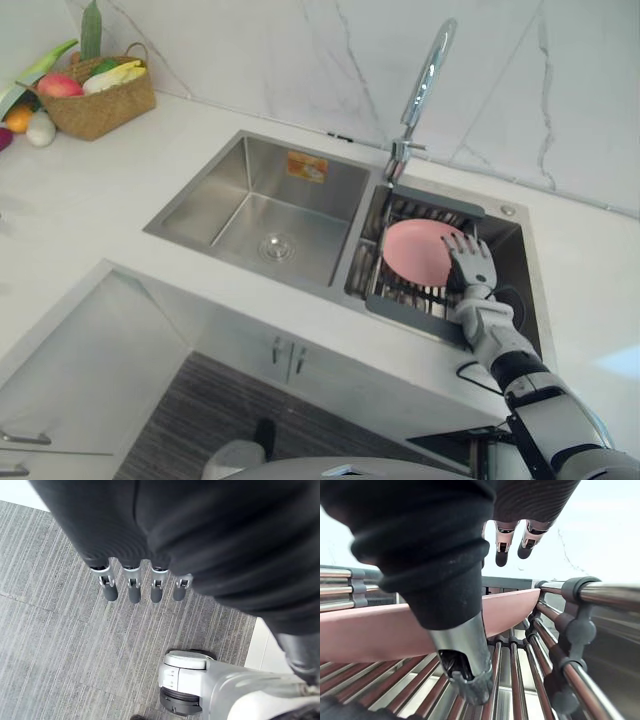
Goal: Walk over to the sink, pick up the cup, carry it to the dishwasher, place the cup inside the dishwasher, then close the dishwasher door
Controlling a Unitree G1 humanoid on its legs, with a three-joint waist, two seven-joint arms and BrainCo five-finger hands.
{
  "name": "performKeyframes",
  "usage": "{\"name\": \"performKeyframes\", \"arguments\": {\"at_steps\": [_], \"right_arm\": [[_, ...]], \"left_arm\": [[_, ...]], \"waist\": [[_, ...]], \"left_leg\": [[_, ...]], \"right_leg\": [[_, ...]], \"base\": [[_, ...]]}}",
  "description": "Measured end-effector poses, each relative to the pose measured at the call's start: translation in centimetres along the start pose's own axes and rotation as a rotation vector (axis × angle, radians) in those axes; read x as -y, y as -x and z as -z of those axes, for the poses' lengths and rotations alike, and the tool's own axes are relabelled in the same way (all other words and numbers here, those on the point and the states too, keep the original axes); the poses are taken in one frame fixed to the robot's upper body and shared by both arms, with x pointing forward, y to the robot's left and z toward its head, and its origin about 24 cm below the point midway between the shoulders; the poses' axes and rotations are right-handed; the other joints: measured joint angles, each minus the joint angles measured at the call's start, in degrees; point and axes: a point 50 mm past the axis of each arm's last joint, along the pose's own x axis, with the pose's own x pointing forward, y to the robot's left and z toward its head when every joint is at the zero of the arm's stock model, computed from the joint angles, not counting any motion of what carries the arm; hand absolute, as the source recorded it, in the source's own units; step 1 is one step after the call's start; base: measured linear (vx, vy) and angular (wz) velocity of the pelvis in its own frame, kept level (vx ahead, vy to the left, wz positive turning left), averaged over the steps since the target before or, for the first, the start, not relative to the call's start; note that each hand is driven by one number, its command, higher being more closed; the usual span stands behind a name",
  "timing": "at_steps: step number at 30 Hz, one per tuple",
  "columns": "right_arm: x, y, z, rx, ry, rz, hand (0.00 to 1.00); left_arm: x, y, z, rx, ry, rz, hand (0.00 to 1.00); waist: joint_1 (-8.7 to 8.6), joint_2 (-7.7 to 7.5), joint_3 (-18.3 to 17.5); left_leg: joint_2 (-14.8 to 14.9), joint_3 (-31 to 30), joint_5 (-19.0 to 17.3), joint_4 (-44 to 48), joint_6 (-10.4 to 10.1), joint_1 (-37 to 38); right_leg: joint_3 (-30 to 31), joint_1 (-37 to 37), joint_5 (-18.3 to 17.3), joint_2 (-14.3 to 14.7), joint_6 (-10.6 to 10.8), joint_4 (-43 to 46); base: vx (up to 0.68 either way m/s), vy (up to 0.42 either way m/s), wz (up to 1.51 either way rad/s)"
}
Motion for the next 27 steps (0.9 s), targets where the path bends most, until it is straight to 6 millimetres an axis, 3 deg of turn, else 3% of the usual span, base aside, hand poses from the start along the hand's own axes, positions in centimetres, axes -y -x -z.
{"name": "performKeyframes", "arguments": {"at_steps": [7, 17, 18, 27], "right_arm": [[1.1, 0.0, -1.3, 0.078, -0.056, 0.124, 0.00], [1.5, 0.1, -1.9, 0.120, -0.083, 0.152, 0.00], [1.5, 0.1, -1.9, 0.121, -0.083, 0.149, 1.00], [1.1, 0.2, -2.1, 0.136, -0.084, 0.064, 1.00]], "left_arm": [[0.0, 0.0, 0.0, 0.003, -0.002, -0.002, 0.00], [0.1, 0.0, 0.0, 0.003, -0.001, -0.002, 0.00], [0.1, 0.0, 0.0, 0.003, -0.001, -0.002, 0.00], [0.1, 0.0, 0.0, 0.002, -0.001, -0.001, 0.00]], "waist": [[-0.31, 0.15, 0.3], [-0.33, 0.36, 0.5], [-0.39, 0.36, 0.6], [-0.46, 0.45, 0.7]], "left_leg": [[0.0, 0.3, -0.3, 0.0, -0.2, 0.1], [0.1, 0.3, -0.3, 0.0, -0.3, 0.4], [0.1, 0.2, -0.3, 0.0, -0.3, 0.5], [0.0, -0.1, -0.3, 0.0, -0.3, 0.6]], "right_leg": [[0.3, 0.2, 0.0, 0.0, 0.0, 0.2], [-0.1, 0.4, 0.0, 0.1, 0.0, 0.1], [-0.2, 0.8, 0.0, 0.1, 0.0, 0.0], [-0.6, 0.9, -0.1, 0.1, 0.0, -0.1]], "base": [[0.00, -0.001, -0.02], [0.00, 0.000, 0.00], [0.00, 0.000, 0.00], [0.00, 0.000, 0.00]]}}
